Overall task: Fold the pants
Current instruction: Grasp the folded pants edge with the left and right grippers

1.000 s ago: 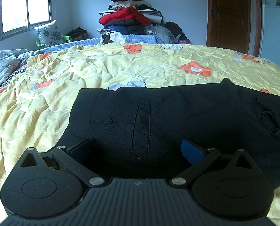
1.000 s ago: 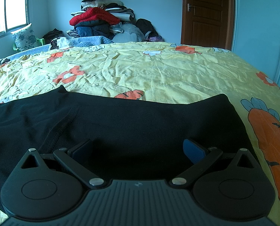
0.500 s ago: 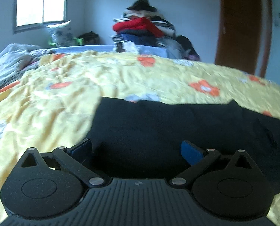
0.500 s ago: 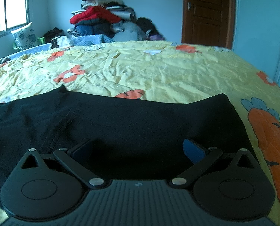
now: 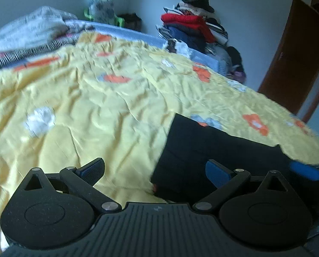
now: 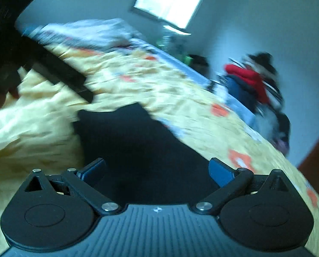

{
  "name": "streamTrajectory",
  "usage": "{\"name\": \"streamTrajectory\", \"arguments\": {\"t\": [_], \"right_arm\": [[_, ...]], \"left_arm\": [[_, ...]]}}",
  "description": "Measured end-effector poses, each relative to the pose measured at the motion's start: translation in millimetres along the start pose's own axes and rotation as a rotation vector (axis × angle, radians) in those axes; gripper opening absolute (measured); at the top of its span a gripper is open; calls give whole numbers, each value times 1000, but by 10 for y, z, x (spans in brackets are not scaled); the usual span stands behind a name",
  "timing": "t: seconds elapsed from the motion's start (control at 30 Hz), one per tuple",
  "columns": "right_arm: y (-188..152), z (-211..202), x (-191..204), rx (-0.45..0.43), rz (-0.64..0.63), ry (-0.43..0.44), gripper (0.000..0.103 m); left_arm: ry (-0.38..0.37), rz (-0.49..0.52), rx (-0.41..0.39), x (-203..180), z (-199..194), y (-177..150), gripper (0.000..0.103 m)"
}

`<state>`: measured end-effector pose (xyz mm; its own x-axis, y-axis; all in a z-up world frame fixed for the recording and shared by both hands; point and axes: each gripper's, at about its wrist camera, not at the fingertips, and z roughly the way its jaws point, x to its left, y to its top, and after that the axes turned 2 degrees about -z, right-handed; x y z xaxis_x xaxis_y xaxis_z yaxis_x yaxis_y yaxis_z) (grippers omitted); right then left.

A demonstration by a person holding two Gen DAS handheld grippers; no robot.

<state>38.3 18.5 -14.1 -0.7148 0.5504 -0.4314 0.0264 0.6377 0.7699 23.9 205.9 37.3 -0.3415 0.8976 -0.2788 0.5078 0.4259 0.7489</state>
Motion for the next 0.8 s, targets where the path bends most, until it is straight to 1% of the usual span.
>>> {"name": "streamTrajectory", "arguments": {"t": [0.1, 0.17, 0.2, 0.27, 0.33, 0.4, 0.47, 0.53, 0.6, 0.7, 0.73, 0.8], "right_arm": [[71, 142, 228, 40, -114, 9, 103], [73, 232, 359, 72, -165, -6, 103], [58, 284, 411, 95, -195, -24, 103], [50, 328, 442, 84, -217, -65, 103], [36, 377, 499, 79, -249, -143, 103], [16, 410, 530, 50, -261, -220, 103], [18, 414, 486, 27, -226, -236, 103], [30, 370, 362, 7, -146, -231, 103], [47, 311, 199, -13, -60, -221, 103], [55, 257, -22, -30, 46, -186, 103], [45, 230, -87, -26, 72, -151, 103], [42, 162, -206, -16, 111, -33, 103]], "left_arm": [[-105, -100, 72, 81, 53, -4, 100], [-216, -194, 130, 141, 115, -17, 100], [-255, -236, 161, 163, 151, -27, 100], [-315, -315, 218, 194, 229, -63, 100], [-368, -374, 267, 198, 313, -121, 101], [-403, -419, 301, 198, 399, -167, 101], [-433, -468, 329, 182, 499, -221, 101], [-457, -530, 352, 184, 605, -266, 101], [-479, -577, 333, 196, 666, -268, 102], [-478, -637, 290, 214, 760, -204, 102], [-484, -651, 273, 208, 802, -181, 102], [-480, -678, 262, 186, 877, -130, 102]]}}
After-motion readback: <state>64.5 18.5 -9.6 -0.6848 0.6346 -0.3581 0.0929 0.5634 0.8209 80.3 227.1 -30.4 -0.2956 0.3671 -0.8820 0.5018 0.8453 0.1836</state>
